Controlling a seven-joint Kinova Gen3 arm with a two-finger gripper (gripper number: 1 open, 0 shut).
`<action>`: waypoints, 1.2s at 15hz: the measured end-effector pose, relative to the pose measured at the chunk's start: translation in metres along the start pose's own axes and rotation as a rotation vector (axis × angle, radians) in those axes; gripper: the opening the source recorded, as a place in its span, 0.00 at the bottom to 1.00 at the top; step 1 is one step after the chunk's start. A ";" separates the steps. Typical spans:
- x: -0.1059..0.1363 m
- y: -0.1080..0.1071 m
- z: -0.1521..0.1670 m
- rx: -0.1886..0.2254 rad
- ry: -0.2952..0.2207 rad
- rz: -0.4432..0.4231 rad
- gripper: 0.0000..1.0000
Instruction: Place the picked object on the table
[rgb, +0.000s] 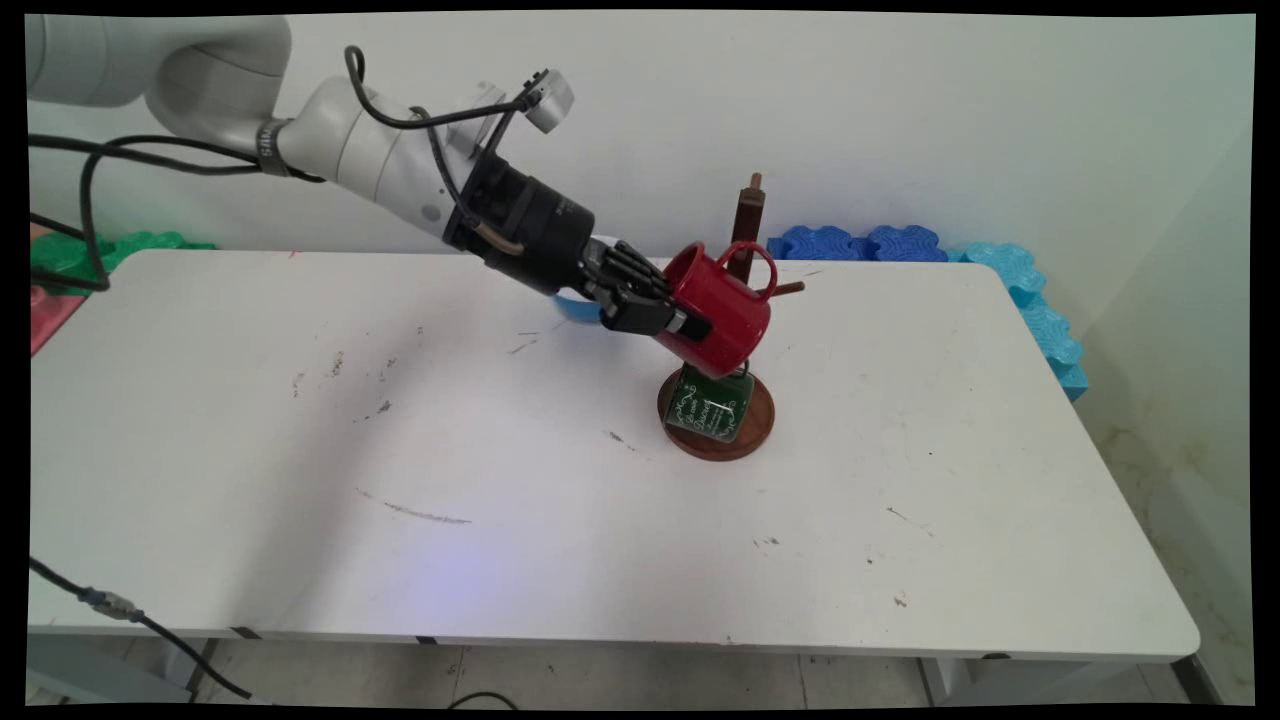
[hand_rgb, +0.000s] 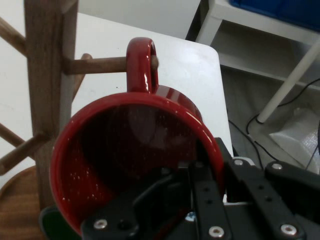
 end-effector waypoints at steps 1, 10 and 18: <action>0.000 0.001 -0.001 -0.001 0.000 0.000 0.00; 0.002 0.019 -0.010 -0.017 0.005 0.012 0.00; -0.004 0.034 -0.027 -0.028 -0.016 0.022 0.00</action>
